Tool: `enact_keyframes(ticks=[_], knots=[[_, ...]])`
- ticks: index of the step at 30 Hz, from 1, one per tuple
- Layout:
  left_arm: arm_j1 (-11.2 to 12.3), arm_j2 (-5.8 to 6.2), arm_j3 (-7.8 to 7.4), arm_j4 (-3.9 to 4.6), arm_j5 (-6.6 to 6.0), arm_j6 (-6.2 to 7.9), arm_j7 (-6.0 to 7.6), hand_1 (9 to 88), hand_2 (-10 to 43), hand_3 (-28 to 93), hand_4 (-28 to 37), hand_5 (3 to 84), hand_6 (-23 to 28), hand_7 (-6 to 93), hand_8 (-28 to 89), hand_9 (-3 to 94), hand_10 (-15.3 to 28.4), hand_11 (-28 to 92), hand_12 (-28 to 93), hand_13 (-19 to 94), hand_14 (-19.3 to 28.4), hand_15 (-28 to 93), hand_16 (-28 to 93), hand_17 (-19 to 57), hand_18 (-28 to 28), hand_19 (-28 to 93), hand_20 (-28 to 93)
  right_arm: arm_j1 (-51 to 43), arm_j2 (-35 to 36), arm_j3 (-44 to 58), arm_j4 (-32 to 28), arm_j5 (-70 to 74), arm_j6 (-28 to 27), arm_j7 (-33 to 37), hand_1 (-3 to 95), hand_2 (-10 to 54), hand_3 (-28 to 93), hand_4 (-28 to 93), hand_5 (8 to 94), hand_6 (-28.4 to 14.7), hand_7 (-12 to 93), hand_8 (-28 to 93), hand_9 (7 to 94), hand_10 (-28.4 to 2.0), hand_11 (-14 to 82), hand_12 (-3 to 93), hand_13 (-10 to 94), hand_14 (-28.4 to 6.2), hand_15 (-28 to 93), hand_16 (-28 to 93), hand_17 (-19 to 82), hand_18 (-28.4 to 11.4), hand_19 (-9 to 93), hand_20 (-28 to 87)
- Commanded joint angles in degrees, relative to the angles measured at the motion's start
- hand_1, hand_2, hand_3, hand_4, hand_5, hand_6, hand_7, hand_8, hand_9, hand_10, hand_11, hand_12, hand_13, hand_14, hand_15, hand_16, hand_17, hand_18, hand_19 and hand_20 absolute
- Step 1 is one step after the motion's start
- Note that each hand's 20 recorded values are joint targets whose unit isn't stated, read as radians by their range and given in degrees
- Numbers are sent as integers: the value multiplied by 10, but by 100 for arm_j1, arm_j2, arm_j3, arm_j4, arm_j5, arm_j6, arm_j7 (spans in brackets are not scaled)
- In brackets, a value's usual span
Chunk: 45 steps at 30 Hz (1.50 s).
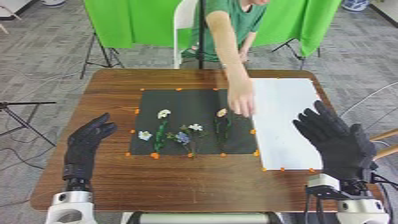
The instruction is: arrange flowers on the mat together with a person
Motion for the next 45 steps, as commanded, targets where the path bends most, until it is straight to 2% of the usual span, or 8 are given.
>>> enact_keyframes(ticks=[1,12,21,31,45], knots=[[87,-45,-10,-21,19,-39,-38,280,-95,682,-209,483,48,116,-66,500,137,196,147,431,163,190,-1,127,108,84,195,-107,-88,-2,-18,-64,62,-5,32,39,766,-189,424,-11,62,-74,399,-145,42,123,312,-124,100,140,179,-160,44,271],[76,-49,-10,-3,15,-42,-49,281,-95,680,-209,483,48,116,-66,500,137,196,147,430,163,189,0,127,108,83,195,-96,-81,9,-7,-81,81,-8,35,36,768,-188,435,-12,63,-74,401,-143,42,124,314,-124,101,141,179,-160,45,273],[108,-40,-25,-28,13,-36,-8,280,-95,681,-208,483,48,118,-66,499,137,195,147,430,162,189,0,127,108,83,195,-23,-53,-29,91,-144,117,-71,37,36,767,-189,438,-12,64,-74,402,-143,42,124,315,-125,102,142,180,-160,44,273],[103,-49,-19,-13,20,-29,16,279,-95,681,-208,483,48,116,-66,499,136,195,148,431,162,190,0,127,108,83,195,288,-81,-252,361,-815,314,-132,31,44,761,-196,443,-11,68,-75,411,-141,45,125,328,-125,106,143,191,-156,46,280],[42,-55,8,16,104,-110,-1,279,-95,681,-208,483,48,115,-65,499,136,194,147,431,162,189,-1,127,108,81,195,838,-207,-333,497,-891,200,-139,25,62,753,-198,441,-11,66,-77,415,-143,45,124,331,-125,108,140,192,-155,41,282]])
